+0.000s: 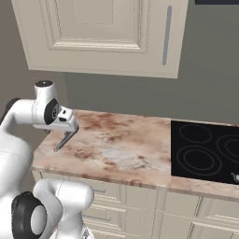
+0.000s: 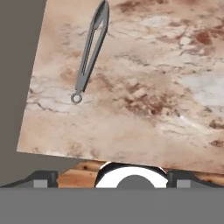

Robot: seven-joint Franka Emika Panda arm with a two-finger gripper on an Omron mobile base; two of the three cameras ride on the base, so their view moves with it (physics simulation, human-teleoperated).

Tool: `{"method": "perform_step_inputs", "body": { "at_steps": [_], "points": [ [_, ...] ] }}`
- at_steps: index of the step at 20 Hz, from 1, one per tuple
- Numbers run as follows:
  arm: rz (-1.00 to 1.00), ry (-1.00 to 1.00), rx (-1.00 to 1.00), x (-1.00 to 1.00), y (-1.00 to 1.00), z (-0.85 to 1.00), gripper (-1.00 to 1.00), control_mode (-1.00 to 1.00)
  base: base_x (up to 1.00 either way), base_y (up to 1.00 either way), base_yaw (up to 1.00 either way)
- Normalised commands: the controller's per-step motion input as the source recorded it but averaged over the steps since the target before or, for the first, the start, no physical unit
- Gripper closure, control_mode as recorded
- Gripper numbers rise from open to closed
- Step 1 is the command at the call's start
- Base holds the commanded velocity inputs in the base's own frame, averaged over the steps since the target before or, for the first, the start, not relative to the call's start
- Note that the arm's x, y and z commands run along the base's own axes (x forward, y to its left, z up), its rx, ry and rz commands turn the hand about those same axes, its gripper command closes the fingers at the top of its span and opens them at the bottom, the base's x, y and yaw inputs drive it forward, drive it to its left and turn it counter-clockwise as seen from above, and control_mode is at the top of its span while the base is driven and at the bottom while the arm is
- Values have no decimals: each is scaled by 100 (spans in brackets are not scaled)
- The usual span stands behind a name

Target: Pick up the tongs from the counter and place them near the plate next to the oven.

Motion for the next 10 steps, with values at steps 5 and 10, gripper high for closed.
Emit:
{"method": "perform_step_inputs", "body": {
  "at_steps": [5, 10],
  "points": [
    [0, 11, 2, 56, 16, -31, -100, -100, 0, 0, 0],
    [0, 0, 0, 39, 12, -35, -100, -100, 0, 0, 0]
  ]
}}
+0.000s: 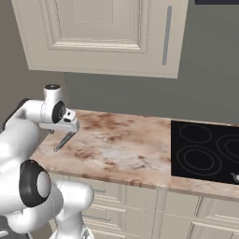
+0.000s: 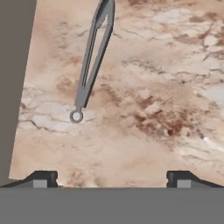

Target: Pick up the tongs from the counter and place them near the plate next to the oven.

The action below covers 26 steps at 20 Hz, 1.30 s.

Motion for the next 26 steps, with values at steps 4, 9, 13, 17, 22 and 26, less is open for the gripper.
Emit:
{"method": "perform_step_inputs", "body": {
  "at_steps": [4, 9, 13, 17, 22, 26],
  "points": [
    [-1, 1, 0, 35, 28, -41, -100, -100, 0, 0, 0],
    [-2, 1, 0, 26, 28, -39, -100, -100, 0, 0, 0],
    [-2, 0, 0, 16, 21, -33, -100, -100, 0, 0, 0],
    [-2, 0, 0, 12, 4, -34, -100, -100, 0, 0, 0],
    [-3, 0, 0, 14, 0, -29, -100, -100, 0, 0, 0],
    [-2, 0, 0, 17, 0, -15, -100, -100, 0, 0, 0]
  ]
}}
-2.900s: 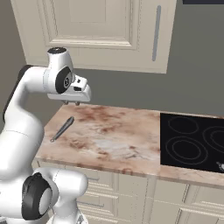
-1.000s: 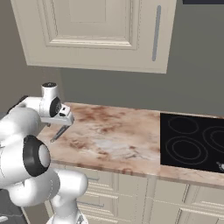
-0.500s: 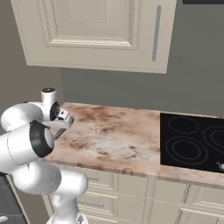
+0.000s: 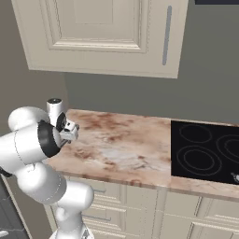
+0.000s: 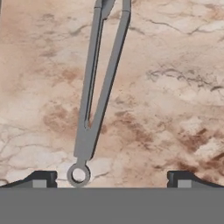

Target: Pick up the tongs from the counter and place them near the plate next to the oven.

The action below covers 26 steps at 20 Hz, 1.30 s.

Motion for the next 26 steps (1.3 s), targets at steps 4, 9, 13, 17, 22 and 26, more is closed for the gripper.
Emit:
{"method": "perform_step_inputs", "body": {
  "at_steps": [4, 9, 13, 17, 22, 26],
  "points": [
    [-1, 0, 0, 21, 0, -13, -100, -100, 0, 0, 0],
    [-1, 0, 0, 26, 1, -13, -100, -100, 0, 0, 0],
    [0, 0, 0, 33, 10, -12, -100, -100, 0, 0, 0],
    [0, 0, 0, 31, 14, -16, -100, -100, 0, 0, 0],
    [0, 0, 0, 22, 16, -24, -100, -100, 0, 0, 0],
    [0, 0, 0, 15, 10, -29, -100, -100, 0, 0, 0]
  ]
}}
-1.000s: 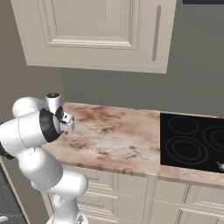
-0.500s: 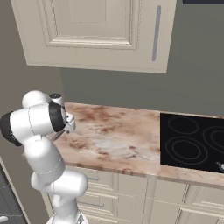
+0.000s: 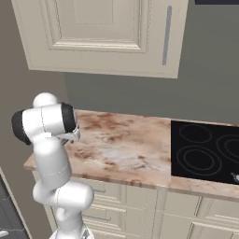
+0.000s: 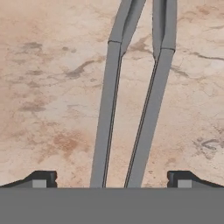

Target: Pick up the tongs from the counter and place them near the plate next to the oven.

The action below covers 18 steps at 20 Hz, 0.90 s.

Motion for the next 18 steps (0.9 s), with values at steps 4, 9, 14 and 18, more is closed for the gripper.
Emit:
{"method": "perform_step_inputs", "body": {
  "at_steps": [4, 9, 14, 18],
  "points": [
    [0, 0, 1, 8, 4, -33, -100, -100, 0, 0, 0],
    [-2, 1, 3, 0, -1, -38, 100, -100, 0, 0, 0],
    [0, -3, 1, 0, -2, -16, 100, -100, 0, 0, 0],
    [0, -8, 1, 0, -18, -1, 100, -100, 0, 0, 0]
  ]
}}
